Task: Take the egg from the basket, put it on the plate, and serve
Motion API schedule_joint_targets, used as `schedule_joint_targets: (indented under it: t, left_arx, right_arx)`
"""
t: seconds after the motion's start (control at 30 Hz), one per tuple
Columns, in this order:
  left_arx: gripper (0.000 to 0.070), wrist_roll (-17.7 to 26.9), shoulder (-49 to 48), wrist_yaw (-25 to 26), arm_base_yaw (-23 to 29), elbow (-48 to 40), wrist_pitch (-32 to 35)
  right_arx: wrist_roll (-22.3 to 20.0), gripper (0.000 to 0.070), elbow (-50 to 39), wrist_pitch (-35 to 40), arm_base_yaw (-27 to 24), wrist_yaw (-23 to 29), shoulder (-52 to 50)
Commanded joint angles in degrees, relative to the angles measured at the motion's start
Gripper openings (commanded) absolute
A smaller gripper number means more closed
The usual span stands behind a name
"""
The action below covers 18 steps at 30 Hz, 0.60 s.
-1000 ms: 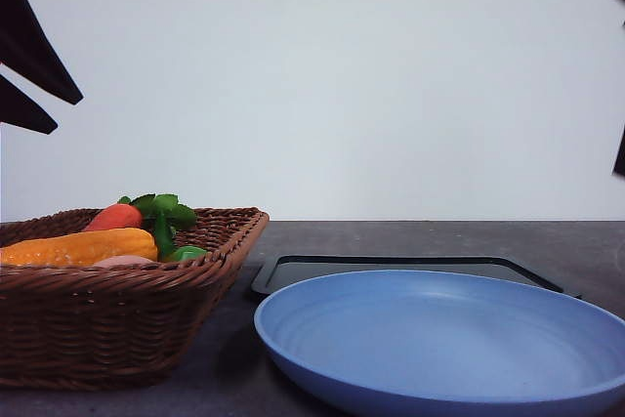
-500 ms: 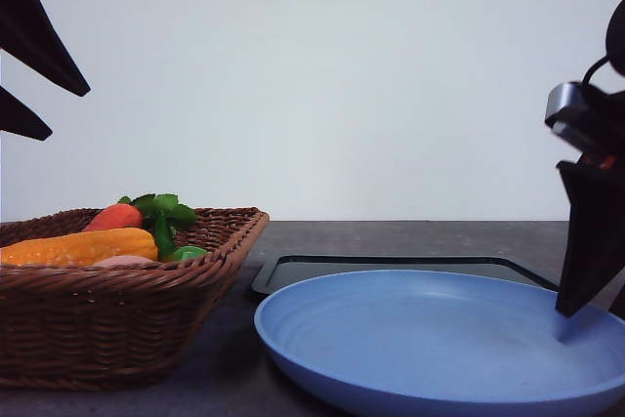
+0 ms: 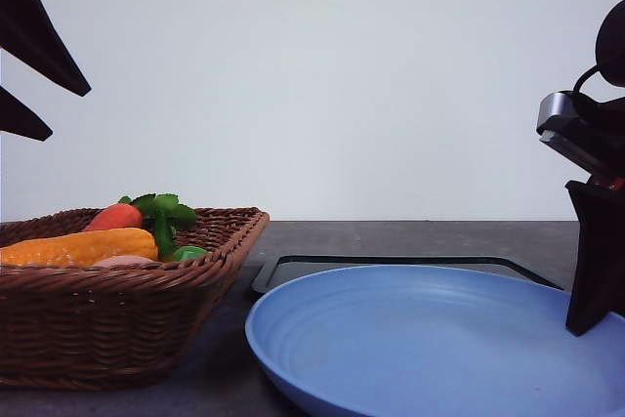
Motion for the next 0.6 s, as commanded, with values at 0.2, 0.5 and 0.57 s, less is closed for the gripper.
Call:
schedule_joint_targets:
  t: [0.2,0.5,0.57]
  left_arx:
    - [0.0410,-0.1,2.2,-1.1,-4.1,0.9,0.4]
    - [0.0410,3.1,11.1,-14.5,-15.3,1.7,0.8]
    - [0.0410,4.2,13.5,-18.2,-17.4,1.9,2.1]
  right_arx:
    - [1.5,0.0000,0.2,-6.3,-2.1,1.7,-8.9]
    - [1.5,0.0000,0.2,-10.5,-5.1,4.2,-20.2]
    - [1.5,0.0000,0.2,-11.0,-5.4,4.6,-21.8]
